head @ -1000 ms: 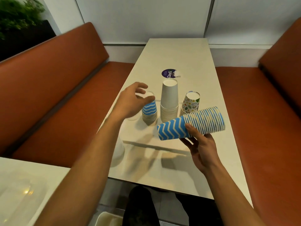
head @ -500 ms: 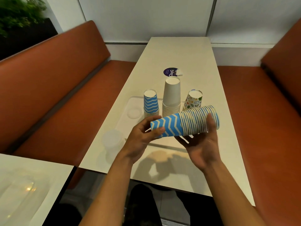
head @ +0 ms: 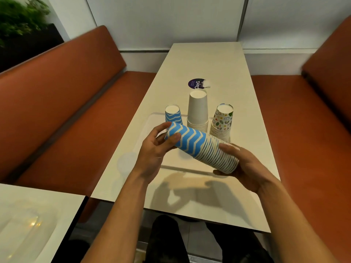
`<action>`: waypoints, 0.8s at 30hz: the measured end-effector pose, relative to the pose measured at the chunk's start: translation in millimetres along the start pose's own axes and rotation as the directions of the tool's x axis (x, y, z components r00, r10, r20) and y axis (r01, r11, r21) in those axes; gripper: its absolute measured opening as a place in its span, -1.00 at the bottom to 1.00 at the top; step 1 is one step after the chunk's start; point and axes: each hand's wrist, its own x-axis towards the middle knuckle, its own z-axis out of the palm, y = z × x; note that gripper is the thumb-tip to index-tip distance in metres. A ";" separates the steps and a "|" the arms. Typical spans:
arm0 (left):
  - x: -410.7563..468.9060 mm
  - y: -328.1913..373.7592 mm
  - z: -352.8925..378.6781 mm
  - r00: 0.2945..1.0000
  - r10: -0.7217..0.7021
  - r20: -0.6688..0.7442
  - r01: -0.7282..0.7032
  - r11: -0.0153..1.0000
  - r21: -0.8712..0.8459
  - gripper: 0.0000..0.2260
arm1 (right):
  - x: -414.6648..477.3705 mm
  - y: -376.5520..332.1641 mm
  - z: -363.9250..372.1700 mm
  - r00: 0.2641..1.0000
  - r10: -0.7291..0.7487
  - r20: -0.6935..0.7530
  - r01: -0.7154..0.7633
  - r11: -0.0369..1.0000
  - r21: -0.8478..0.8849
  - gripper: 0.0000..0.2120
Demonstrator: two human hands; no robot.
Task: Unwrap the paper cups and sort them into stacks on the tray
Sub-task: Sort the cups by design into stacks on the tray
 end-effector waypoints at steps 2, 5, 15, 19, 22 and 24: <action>-1.4 3.9 3.3 0.999 0.002 0.043 -0.002 1.000 -0.020 -0.52 | 0.5 3.7 3.8 1.000 -0.015 0.011 0.015 1.000 -0.007 -0.41; 0.8 8.6 4.7 0.999 0.020 0.031 -0.021 1.000 0.018 -0.56 | 2.7 6.8 7.5 0.999 -0.042 -0.013 0.043 0.999 0.031 -0.42; 9.0 21.1 14.7 0.976 0.051 -0.212 -0.047 0.999 0.024 -0.53 | 5.2 23.2 8.2 0.993 -0.080 -0.088 0.086 0.994 0.065 -0.42; 22.1 28.3 5.0 0.945 0.060 -0.323 -0.070 0.997 -0.018 -0.64 | 5.4 23.4 0.1 0.992 -0.073 -0.101 0.081 0.993 0.082 -0.40; 42.0 39.0 -5.6 0.900 0.104 -0.424 -0.135 0.990 -0.042 -0.64 | 6.3 24.2 -5.6 0.990 -0.064 -0.126 0.079 0.990 0.115 -0.42; 57.2 45.7 -9.9 0.859 0.178 -0.481 -0.184 0.982 0.033 -0.61 | 6.7 26.3 -9.8 0.988 -0.058 -0.141 0.078 0.986 0.145 -0.43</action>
